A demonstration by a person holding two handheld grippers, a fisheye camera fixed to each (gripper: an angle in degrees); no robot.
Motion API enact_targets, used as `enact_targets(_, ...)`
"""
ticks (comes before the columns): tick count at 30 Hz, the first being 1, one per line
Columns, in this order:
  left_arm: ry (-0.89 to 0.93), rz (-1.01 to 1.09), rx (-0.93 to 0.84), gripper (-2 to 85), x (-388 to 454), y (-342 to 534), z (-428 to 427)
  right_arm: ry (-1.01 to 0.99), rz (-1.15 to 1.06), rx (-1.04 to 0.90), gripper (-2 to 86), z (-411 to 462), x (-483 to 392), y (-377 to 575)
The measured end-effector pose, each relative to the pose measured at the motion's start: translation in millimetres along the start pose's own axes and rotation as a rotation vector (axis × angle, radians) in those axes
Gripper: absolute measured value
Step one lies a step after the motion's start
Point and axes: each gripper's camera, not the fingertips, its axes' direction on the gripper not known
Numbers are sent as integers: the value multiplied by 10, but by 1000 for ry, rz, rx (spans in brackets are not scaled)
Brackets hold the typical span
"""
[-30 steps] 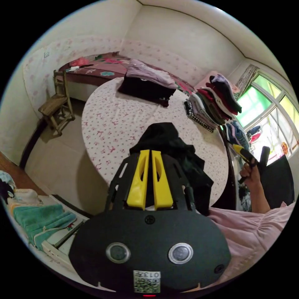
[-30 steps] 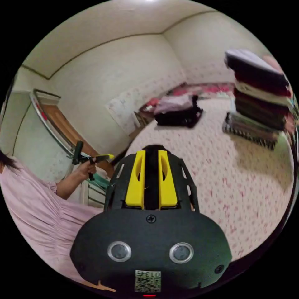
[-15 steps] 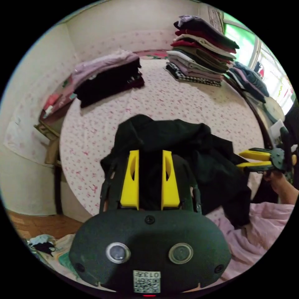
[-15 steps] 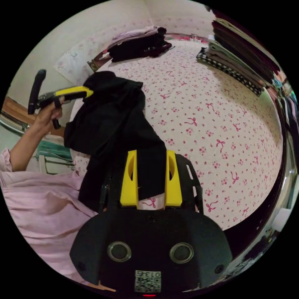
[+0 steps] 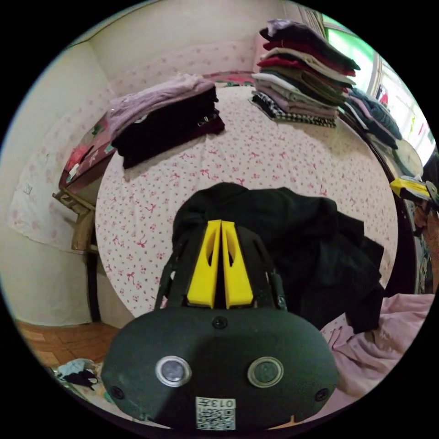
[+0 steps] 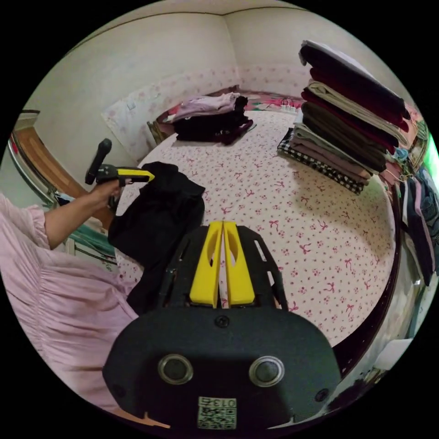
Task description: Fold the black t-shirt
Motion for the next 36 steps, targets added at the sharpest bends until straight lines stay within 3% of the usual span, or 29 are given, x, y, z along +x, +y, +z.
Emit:
enact_targets(3,-36,21,44,85,46,17,-89,7,-54,-83,98,193,-49,19)
enact_targets(7,71,100,-15,162,227,-9,62,-104,-129,-207,118,677,-351,139)
enact_targets(10,130,198,-91,170,502,-76,258,-151,-146,-274,98,987,-557,162)
enact_targets(13,82,307,-162,124,793,-130,465,-104,-153,-348,44,1113,-726,147)
enact_targets(17,30,346,-157,44,880,-179,406,-88,-194,-265,29,789,-775,164)
enact_targets(23,122,110,207,29,292,-299,-751,51,-148,20,27,-456,-420,144)
enact_targets(28,131,45,465,38,59,-650,-1391,311,-160,275,32,-1183,-163,-178)
enact_targets(32,115,-32,301,60,23,-968,-1017,357,66,221,40,-1067,396,-333)
enact_targets(36,105,-108,188,68,-83,-482,-630,281,157,198,45,-1004,664,80)
